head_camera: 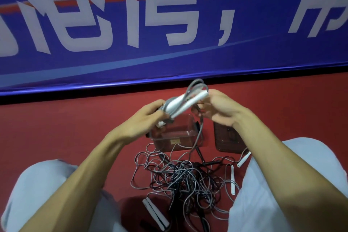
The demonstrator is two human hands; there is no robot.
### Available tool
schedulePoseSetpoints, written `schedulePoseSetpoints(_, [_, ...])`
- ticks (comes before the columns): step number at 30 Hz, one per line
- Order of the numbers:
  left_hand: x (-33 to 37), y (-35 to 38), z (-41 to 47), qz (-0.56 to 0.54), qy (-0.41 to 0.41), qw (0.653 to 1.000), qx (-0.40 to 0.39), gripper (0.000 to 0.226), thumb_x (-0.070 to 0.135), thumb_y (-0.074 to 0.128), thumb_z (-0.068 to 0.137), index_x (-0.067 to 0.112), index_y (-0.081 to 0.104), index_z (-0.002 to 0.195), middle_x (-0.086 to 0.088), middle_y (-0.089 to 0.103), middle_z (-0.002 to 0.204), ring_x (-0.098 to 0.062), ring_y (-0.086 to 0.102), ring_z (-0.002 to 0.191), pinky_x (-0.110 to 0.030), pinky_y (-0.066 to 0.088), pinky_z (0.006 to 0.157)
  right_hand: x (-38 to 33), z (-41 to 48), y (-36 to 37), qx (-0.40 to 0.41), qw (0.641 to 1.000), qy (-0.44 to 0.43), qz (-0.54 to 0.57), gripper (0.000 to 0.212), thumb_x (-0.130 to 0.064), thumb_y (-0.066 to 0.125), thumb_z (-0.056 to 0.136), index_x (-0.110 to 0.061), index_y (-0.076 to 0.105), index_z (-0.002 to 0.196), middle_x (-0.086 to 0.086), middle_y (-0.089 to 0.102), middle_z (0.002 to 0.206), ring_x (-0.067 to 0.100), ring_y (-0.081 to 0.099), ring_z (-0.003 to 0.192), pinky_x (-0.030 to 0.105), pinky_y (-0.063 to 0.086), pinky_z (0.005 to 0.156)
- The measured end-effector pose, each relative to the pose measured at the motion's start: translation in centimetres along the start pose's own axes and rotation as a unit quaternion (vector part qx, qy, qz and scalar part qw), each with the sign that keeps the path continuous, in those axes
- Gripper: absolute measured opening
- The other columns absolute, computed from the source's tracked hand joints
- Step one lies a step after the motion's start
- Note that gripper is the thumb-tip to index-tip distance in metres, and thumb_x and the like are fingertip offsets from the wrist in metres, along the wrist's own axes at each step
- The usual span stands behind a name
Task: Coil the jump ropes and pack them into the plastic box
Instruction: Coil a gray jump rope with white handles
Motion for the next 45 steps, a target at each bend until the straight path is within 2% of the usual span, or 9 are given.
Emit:
schedulePoseSetpoints(3, [0.4,-0.7,0.1,-0.097,0.007,0.994,0.052,0.025,0.02,0.05,0.079,0.009,0.059,0.099,0.0,0.059,0.067,-0.019,0.047,0.06,-0.036,0.035,0.061,-0.1,0.1,1.0,-0.028,0.999,-0.006,0.027,0.018,-0.002,0.043,0.099,0.0,0.061,0.101,0.01,0.066,0.078,0.016,0.054,0.063,0.02,0.045,0.055])
schedulePoseSetpoints(10, [0.5,-1.6,0.7,-0.238,0.0,0.961,0.14,0.042,0.003,0.032,0.095,0.015,0.057,0.127,-0.014,0.059,0.077,-0.02,0.046,0.052,-0.029,0.037,0.05,3.0,0.1,3.0,-0.134,0.935,0.056,-0.325,0.011,-0.006,0.058,0.095,-0.008,0.058,0.105,0.009,0.067,0.081,0.023,0.063,0.071,0.042,0.055,0.071])
schedulePoseSetpoints(12, [0.3,-2.1,0.6,-0.254,-0.005,0.953,0.166,0.034,0.006,0.034,0.098,0.01,0.056,0.124,-0.014,0.06,0.079,-0.019,0.046,0.052,-0.029,0.037,0.05,3.4,0.1,2.9,-0.137,0.902,0.058,-0.406,0.009,-0.01,0.057,0.096,-0.016,0.056,0.101,0.008,0.065,0.079,0.023,0.066,0.073,0.056,0.052,0.077])
schedulePoseSetpoints(16, [-0.7,-2.8,0.3,-0.265,-0.03,0.94,0.214,0.017,0.011,0.044,0.101,0.003,0.057,0.108,-0.015,0.065,0.082,-0.019,0.053,0.052,-0.028,0.044,0.05,1.9,0.1,2.4,-0.081,0.868,0.012,-0.49,0.018,-0.013,0.06,0.094,-0.019,0.053,0.109,0.012,0.068,0.083,0.021,0.068,0.065,0.051,0.058,0.074])
schedulePoseSetpoints(24, [-2.3,-3.4,0.5,-0.121,-0.062,0.966,0.221,0.028,0.015,0.065,0.092,-0.001,0.055,0.113,-0.017,0.07,0.096,-0.032,0.07,0.074,-0.045,0.059,0.075,-1.3,-0.7,3.6,-0.043,0.783,-0.143,-0.604,0.014,-0.013,0.046,0.099,-0.016,0.059,0.098,-0.006,0.061,0.082,0.006,0.054,0.065,0.033,0.048,0.07])
schedulePoseSetpoints(29, [-2.7,-2.6,0.9,0.024,-0.059,0.982,0.179,0.027,0.021,0.073,0.085,0.007,0.055,0.1,-0.012,0.067,0.092,-0.023,0.067,0.078,-0.053,0.058,0.08,-1.9,-1.8,4.8,-0.042,0.703,-0.228,-0.672,0.041,0.001,0.045,0.09,-0.022,0.063,0.118,-0.003,0.058,0.099,0.023,0.058,0.091,0.039,0.048,0.072])
schedulePoseSetpoints(33, [-2.8,-1.9,1.0,0.072,-0.06,0.988,0.119,0.024,0.015,0.075,0.083,0.011,0.061,0.103,-0.011,0.071,0.094,-0.022,0.068,0.081,-0.049,0.057,0.081,-2.5,-2.7,6.1,-0.016,0.654,-0.327,-0.682,0.055,0.012,0.057,0.075,-0.022,0.068,0.116,-0.002,0.067,0.108,0.028,0.065,0.083,0.029,0.036,0.056])
schedulePoseSetpoints(41, [-2.8,1.3,0.6,0.166,-0.04,0.984,-0.057,0.026,0.011,0.073,0.087,0.021,0.052,0.099,-0.003,0.055,0.073,-0.01,0.046,0.06,-0.025,0.039,0.056,-3.7,-3.3,6.5,0.05,0.651,-0.398,-0.644,0.011,-0.017,0.073,0.077,-0.012,0.073,0.087,0.0,0.066,0.08,0.021,0.06,0.053,0.022,0.033,0.043])
schedulePoseSetpoints(45, [-2.6,2.0,0.9,0.289,-0.008,0.956,-0.048,0.033,0.009,0.071,0.086,0.028,0.043,0.088,0.005,0.055,0.075,-0.013,0.049,0.064,-0.017,0.039,0.056,-3.3,-2.6,4.9,0.128,0.676,-0.357,-0.632,0.019,-0.027,0.076,0.072,-0.01,0.068,0.075,0.002,0.06,0.069,0.027,0.054,0.049,0.025,0.032,0.048])
Point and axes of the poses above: each hand's wrist, its own z-axis towards the middle knuckle, its own y-axis out of the palm, x = y × z, the point moved 8 cm from there along z, towards the middle knuckle
